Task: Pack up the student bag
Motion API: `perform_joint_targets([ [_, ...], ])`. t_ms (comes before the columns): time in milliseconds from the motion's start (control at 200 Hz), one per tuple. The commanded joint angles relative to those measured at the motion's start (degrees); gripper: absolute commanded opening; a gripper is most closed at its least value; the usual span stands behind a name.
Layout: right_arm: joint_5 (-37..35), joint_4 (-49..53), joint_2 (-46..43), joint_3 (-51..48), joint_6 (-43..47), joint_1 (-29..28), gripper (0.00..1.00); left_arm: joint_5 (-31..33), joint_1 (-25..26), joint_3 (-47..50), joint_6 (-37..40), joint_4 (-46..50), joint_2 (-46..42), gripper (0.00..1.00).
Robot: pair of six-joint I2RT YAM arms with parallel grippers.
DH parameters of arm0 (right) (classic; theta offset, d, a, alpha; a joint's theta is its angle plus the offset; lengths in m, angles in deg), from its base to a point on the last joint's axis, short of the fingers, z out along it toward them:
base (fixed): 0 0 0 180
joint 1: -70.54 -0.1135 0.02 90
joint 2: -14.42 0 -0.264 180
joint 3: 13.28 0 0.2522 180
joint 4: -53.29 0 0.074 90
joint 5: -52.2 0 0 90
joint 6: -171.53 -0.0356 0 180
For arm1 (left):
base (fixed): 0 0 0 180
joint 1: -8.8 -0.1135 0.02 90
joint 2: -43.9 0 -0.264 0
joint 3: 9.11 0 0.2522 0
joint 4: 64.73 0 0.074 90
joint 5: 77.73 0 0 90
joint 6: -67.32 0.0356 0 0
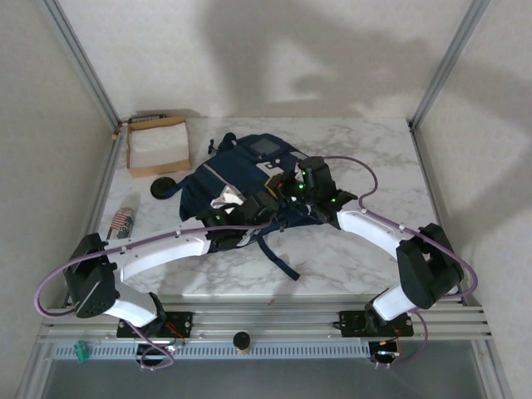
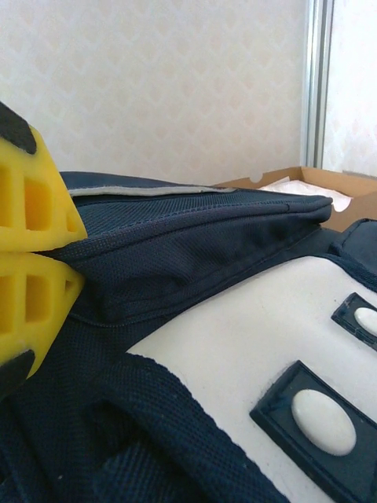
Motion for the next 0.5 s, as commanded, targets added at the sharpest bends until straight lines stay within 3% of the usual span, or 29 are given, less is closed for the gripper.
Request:
perform_joint_targets([
  [0,1.08,-8.70,-3.72,0.59,0.29,-1.12,0.00,4.51,-1.42,0.61,-3.48,2.32,-0.71,0.45],
  [330,0.53,-9.08,-4.03,0.04,0.29,-1.82,0.00,2.31,-3.91,-2.04,-2.38,0.78,2.10,0.44],
  [491,-0.90,-7.60,-4.95,0.56,1.50,-1.74,0.00,2.65,-5.68,-1.90,-3.86,6.84,3.14,0.42],
])
